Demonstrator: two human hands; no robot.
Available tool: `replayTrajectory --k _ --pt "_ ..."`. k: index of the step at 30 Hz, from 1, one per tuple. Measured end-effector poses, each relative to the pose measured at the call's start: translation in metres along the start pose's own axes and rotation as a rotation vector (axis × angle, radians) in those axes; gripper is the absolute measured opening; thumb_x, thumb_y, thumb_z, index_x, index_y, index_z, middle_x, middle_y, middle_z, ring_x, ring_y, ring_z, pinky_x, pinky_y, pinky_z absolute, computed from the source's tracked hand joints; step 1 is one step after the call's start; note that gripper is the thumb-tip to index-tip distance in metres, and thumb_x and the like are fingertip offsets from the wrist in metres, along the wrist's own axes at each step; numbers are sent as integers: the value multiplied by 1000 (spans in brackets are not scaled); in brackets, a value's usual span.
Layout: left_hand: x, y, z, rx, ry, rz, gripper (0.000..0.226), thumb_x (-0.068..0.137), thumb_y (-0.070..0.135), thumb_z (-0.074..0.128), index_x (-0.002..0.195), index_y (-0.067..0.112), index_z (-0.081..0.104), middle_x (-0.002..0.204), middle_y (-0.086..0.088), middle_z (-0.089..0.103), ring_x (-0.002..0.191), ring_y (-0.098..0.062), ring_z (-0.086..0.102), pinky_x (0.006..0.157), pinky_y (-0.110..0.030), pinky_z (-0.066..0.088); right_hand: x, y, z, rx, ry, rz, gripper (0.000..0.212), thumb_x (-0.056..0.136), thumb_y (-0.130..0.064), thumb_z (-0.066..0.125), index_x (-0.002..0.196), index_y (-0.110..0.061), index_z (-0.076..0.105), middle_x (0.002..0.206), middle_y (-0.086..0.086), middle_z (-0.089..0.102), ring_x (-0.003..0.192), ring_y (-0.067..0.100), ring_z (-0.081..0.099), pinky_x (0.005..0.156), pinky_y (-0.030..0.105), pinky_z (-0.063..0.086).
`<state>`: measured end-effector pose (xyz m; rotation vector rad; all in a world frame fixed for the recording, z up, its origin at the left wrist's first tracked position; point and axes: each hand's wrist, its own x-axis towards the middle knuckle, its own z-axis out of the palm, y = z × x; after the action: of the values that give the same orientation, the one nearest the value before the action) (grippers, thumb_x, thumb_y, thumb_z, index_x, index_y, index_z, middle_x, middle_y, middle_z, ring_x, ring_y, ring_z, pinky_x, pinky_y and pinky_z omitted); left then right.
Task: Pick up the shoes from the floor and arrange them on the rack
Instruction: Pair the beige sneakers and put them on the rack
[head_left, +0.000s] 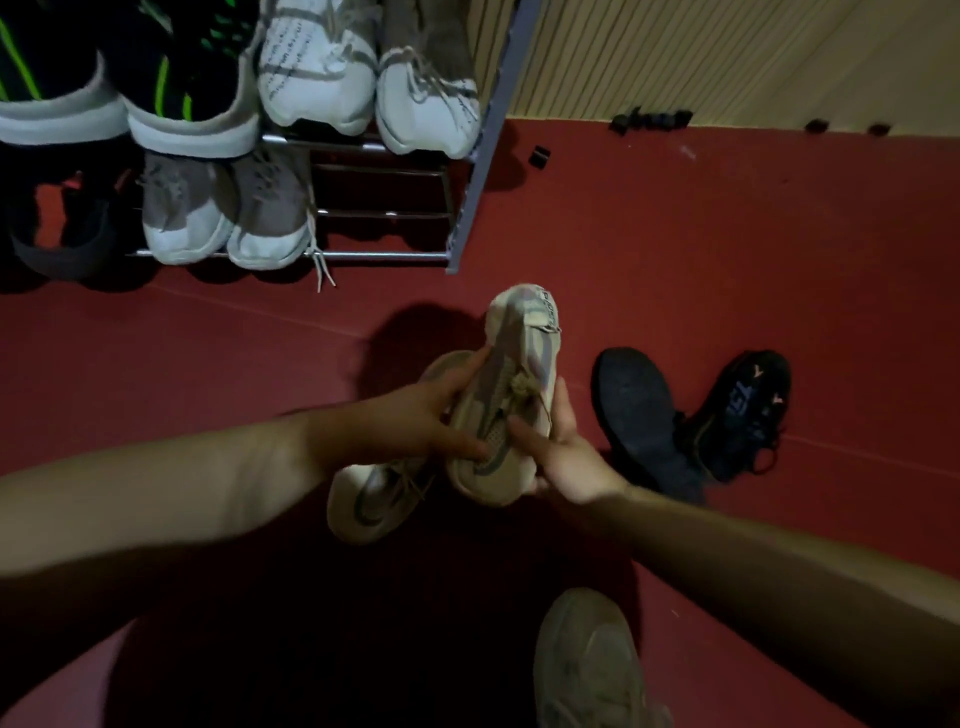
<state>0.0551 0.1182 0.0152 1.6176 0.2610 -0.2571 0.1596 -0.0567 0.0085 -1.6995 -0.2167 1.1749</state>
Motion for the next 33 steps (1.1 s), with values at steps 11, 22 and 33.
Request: replayTrajectory --k 11,22,33 --pt "-22 -64 -21 562 332 -488 116 61 81 56 151 23 10 137 -14 39 129 -32 39 105 -32 34 -15 55 -18 -204 38 -46 109 68 -13 78 146 -28 3 137 -3 46 124 13 49 98 35 48" --pt "-53 -76 -6 -57 164 -476 99 48 28 88 136 18 44 116 -1 60 100 -14 60 85 -22 48 -8 59 -5 -351 -57 5 120 76 3 72 139 -36 -21 152 2 27 137 19 35 108 44 39" --pt "-76 -62 -32 -302 77 -314 89 67 2 69 144 20 27 121 1 59 101 -2 62 81 -19 50 8 26 -9 -208 -180 -91 110 73 7 71 137 -42 -4 131 -13 47 106 -8 58 78 13 50"
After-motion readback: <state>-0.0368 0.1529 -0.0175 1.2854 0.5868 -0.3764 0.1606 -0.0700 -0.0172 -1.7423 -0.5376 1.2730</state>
